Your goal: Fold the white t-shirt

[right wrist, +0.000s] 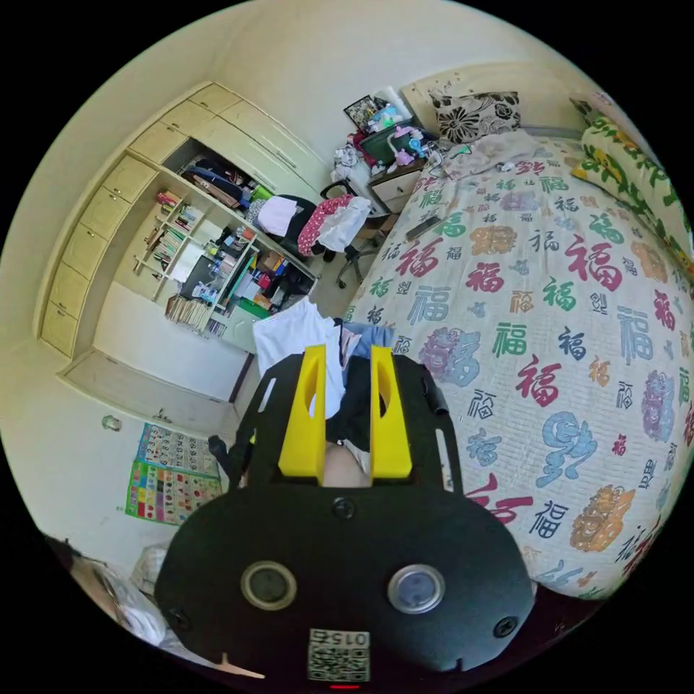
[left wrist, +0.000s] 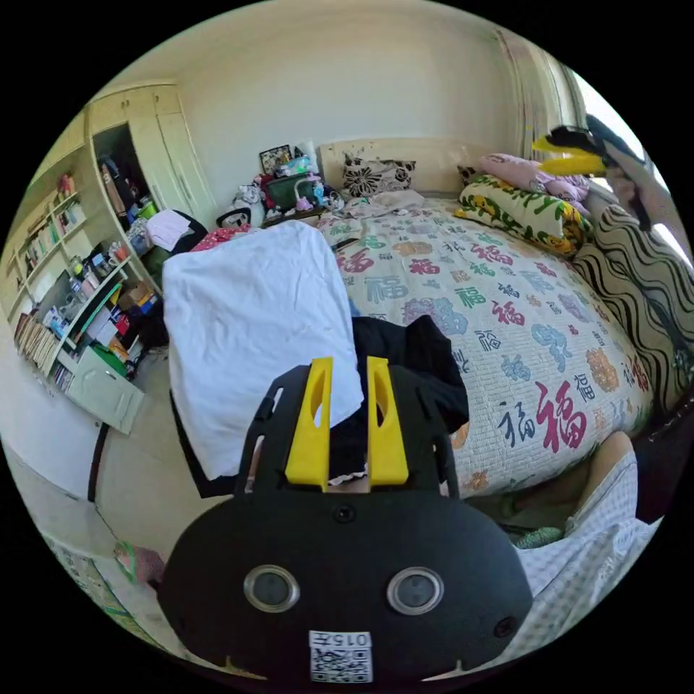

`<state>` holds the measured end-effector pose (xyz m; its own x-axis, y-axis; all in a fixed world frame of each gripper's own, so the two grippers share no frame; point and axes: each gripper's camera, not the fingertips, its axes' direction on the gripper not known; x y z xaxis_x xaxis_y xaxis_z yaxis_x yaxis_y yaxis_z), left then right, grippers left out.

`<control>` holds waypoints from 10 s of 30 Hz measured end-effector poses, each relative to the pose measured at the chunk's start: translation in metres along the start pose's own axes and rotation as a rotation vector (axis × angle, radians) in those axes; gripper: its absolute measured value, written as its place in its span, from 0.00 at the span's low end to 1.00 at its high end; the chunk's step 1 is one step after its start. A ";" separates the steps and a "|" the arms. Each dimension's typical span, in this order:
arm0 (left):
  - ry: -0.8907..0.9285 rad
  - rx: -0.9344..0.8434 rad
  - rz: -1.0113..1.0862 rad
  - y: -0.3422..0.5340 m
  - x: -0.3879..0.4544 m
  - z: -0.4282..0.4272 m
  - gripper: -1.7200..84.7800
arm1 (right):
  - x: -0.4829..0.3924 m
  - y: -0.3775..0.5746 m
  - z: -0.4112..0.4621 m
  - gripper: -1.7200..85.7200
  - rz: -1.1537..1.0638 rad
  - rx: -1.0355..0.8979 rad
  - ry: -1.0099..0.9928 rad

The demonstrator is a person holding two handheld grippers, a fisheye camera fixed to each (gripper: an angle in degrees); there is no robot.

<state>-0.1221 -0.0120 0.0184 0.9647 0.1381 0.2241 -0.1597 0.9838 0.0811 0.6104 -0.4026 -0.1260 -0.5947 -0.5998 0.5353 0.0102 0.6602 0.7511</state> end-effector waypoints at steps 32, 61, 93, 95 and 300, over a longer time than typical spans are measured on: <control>0.589 0.474 -0.214 0.070 -0.211 -0.088 0.01 | -0.093 0.069 0.070 0.02 -0.167 -0.007 -0.602; 0.427 -0.576 0.041 0.001 0.311 0.190 0.21 | 0.081 0.065 -0.311 0.02 -0.122 0.333 -0.034; 0.420 -0.271 0.377 -0.138 0.524 0.130 0.17 | 0.062 0.179 -0.121 0.10 -0.269 -0.382 0.431; 0.345 -0.258 0.424 -0.139 0.545 0.135 0.17 | 0.051 0.182 -0.106 0.11 -0.338 -0.406 0.458; 1.075 -0.635 0.933 -0.568 1.246 0.633 0.09 | 0.467 0.250 -0.760 0.07 0.881 0.264 0.243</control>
<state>1.0378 -0.4706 0.8667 0.3136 0.4464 -0.8380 -0.9223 0.3533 -0.1570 0.9466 -0.8613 0.6052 -0.2756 0.1045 0.9556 0.1756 0.9828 -0.0568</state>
